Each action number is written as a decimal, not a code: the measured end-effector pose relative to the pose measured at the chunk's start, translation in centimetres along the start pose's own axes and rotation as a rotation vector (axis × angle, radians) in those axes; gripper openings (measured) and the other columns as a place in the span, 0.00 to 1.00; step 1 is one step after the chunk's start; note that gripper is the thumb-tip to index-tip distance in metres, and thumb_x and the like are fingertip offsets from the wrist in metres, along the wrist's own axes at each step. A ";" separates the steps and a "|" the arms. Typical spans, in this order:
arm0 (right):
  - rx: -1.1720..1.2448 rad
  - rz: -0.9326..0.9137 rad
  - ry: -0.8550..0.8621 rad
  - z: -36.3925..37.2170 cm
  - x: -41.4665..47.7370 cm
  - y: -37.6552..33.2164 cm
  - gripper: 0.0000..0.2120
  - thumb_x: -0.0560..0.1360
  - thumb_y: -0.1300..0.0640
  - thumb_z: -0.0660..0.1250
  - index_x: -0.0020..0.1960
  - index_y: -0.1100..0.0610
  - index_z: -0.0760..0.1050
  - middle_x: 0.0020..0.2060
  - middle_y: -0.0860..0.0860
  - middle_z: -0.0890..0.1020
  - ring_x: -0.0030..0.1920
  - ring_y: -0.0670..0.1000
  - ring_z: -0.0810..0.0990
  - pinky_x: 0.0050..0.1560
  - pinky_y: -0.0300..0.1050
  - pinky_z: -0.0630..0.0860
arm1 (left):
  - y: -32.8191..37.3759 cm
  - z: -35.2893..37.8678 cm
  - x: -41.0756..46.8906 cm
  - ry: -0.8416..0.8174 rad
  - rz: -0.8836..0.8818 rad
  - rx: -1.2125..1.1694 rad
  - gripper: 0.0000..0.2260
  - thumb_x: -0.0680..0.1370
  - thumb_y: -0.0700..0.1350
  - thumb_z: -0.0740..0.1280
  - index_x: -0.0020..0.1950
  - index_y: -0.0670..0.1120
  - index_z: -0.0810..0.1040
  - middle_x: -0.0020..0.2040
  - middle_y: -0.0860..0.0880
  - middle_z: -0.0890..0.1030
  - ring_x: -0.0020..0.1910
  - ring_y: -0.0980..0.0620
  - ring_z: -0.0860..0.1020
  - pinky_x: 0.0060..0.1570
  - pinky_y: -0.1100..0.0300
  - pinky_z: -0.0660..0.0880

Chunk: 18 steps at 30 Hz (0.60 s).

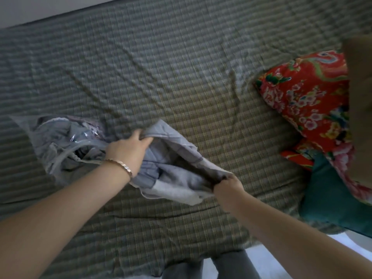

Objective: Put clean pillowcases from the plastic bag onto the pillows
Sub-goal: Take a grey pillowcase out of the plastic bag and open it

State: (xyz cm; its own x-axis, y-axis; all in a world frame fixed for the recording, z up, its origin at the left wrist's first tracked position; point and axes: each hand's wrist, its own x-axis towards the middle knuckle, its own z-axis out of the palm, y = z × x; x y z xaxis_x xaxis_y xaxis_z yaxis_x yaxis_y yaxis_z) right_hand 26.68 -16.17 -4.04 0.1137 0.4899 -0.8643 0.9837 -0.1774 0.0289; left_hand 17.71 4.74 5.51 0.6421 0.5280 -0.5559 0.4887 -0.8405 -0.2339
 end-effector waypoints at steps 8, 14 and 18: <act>0.700 0.207 0.444 3.5 -3.1 8.1 0.20 0.75 0.58 0.63 0.66 0.50 0.70 0.63 0.50 0.73 0.63 0.51 0.70 0.64 0.45 0.66 | 12.5 -1.8 2.5 -0.004 0.160 -0.353 0.28 0.73 0.37 0.65 0.70 0.46 0.58 0.70 0.46 0.61 0.65 0.45 0.65 0.58 0.52 0.70; 0.684 0.920 0.833 4.3 -8.7 25.8 0.41 0.73 0.50 0.67 0.74 0.66 0.50 0.74 0.65 0.47 0.74 0.64 0.47 0.73 0.54 0.46 | 20.9 -3.3 5.7 0.039 0.092 -0.464 0.33 0.73 0.36 0.65 0.74 0.45 0.53 0.70 0.43 0.64 0.65 0.43 0.67 0.61 0.53 0.68; 0.559 1.175 0.677 4.1 -10.1 34.4 0.57 0.66 0.42 0.72 0.74 0.69 0.41 0.72 0.71 0.42 0.73 0.68 0.40 0.72 0.59 0.38 | 26.1 -5.4 7.5 0.005 0.037 -0.492 0.35 0.74 0.36 0.63 0.75 0.47 0.48 0.71 0.43 0.62 0.66 0.43 0.66 0.62 0.52 0.68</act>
State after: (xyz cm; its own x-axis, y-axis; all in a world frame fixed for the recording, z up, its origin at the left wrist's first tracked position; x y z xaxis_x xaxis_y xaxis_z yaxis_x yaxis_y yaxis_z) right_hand 58.77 -30.74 3.64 0.9913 0.1033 -0.0814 0.1181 -0.9717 0.2047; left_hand 38.50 -12.54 -0.46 0.6667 0.5000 -0.5527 0.6856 -0.7024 0.1914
